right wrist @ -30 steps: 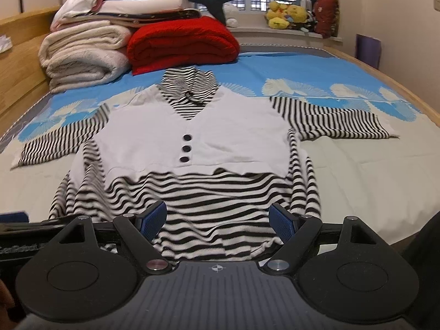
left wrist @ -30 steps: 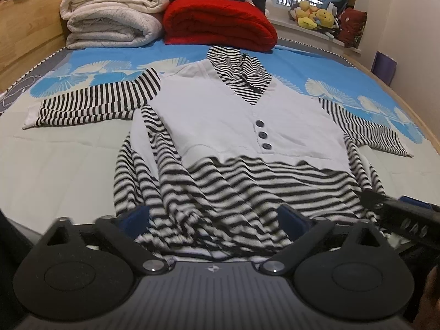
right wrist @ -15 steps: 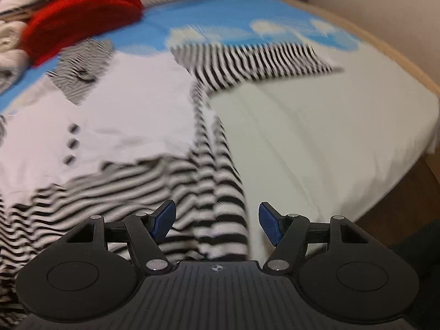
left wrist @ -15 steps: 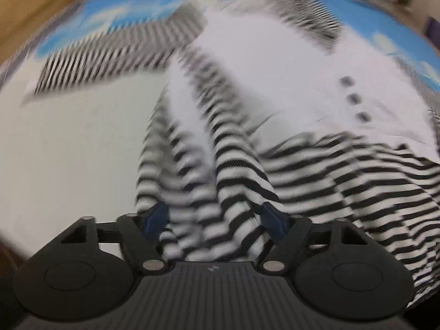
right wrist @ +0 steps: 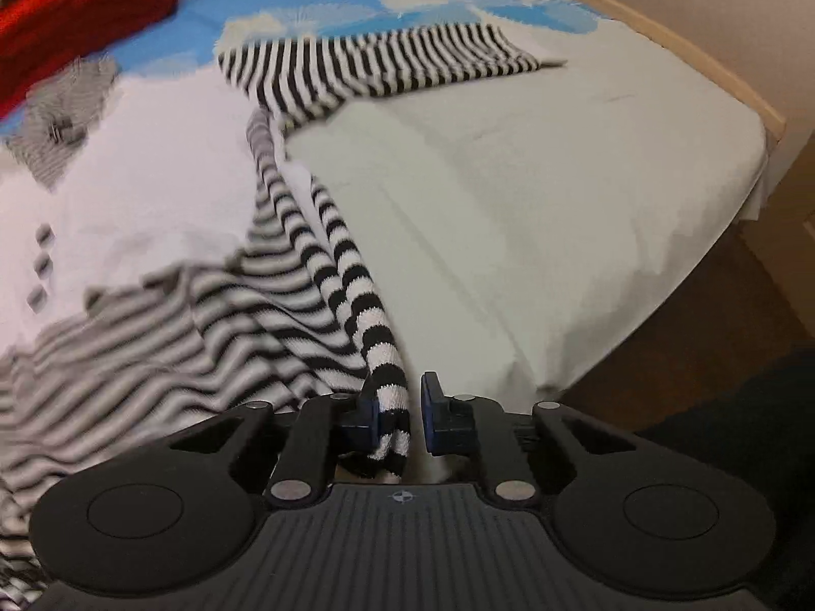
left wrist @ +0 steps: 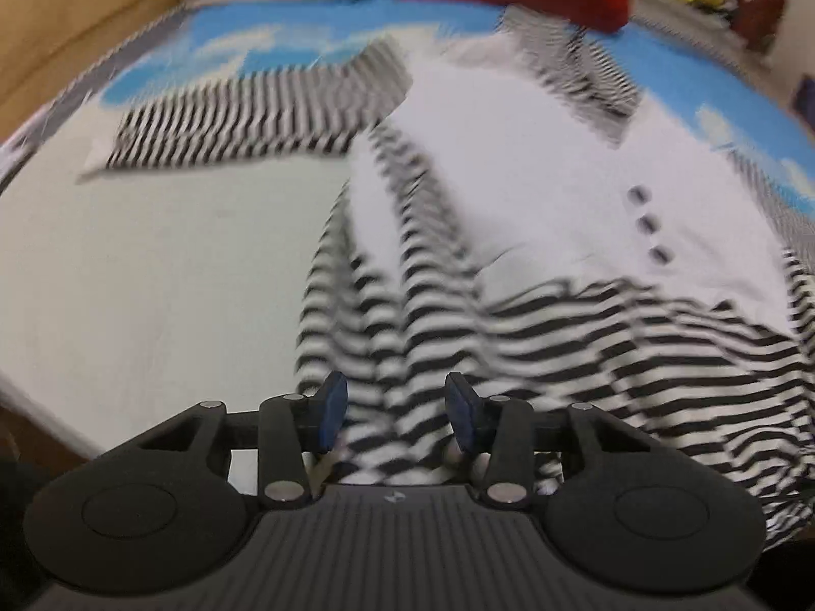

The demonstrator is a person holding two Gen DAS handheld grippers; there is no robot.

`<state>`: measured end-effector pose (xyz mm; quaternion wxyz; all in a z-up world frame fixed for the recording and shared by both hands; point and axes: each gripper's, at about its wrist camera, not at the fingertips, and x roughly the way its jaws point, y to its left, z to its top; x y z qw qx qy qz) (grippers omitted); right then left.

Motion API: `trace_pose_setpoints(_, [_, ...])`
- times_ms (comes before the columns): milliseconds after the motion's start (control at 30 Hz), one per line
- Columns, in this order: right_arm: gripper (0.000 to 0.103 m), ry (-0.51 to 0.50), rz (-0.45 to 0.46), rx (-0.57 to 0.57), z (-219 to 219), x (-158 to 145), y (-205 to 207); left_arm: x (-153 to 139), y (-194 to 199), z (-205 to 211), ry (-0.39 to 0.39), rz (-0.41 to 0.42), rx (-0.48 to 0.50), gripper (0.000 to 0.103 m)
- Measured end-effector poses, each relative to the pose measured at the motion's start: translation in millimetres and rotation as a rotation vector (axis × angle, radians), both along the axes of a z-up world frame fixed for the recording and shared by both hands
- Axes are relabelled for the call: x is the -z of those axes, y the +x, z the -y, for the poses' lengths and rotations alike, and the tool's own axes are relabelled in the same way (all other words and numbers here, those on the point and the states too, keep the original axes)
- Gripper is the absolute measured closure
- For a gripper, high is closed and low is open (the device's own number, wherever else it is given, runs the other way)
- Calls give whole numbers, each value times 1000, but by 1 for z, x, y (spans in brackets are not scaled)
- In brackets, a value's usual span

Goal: Fold small clothes
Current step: 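Grasp the striped sleeve cuff with the right gripper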

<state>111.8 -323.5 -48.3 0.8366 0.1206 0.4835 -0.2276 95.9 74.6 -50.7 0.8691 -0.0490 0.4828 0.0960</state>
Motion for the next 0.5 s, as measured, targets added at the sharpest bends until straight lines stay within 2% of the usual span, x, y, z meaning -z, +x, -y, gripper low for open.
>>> trace_pose_setpoints(33, [88,11,32,-4,0,-5,-2,0,1,2,4,-1,12,56])
trace_pose_setpoints(67, [84,13,52,-22,-3,-7,-2,5,3,3,10,-35,17,56])
trace_pose_setpoints(100, [82,27,50,-41,-2,-6,1,15,6,1,12,-87,1,56])
trace_pose_setpoints(133, [82,66,29,-55,-2,-1,3,27,9,-6,-11,-149,-31,56])
trace_pose_setpoints(167, [82,103,-11,-50,-1,7,3,34,9,-13,-46,-178,-65,55])
trace_pose_setpoints(200, [80,107,-47,-38,1,12,2,30,9,-15,-53,-162,-76,55])
trace_pose_setpoints(233, [75,98,-61,-26,1,14,-2,22,9,-13,-25,-141,-69,55])
trace_pose_setpoints(267, [68,85,-53,-15,2,11,-3,15,8,-11,-10,-98,-59,55])
trace_pose_setpoints(300, [67,69,-38,-8,1,6,-4,6,7,-7,-5,-46,-42,55])
trace_pose_setpoints(367, [67,35,39,-25,-3,-8,-7,-1,8,-2,-7,-9,-10,55])
trace_pose_setpoints(433, [66,-14,90,-64,-11,-16,-8,7,11,2,-29,-36,13,51])
trace_pose_setpoints(500, [57,-30,62,-108,-20,-12,-3,27,15,-1,-98,-150,2,49])
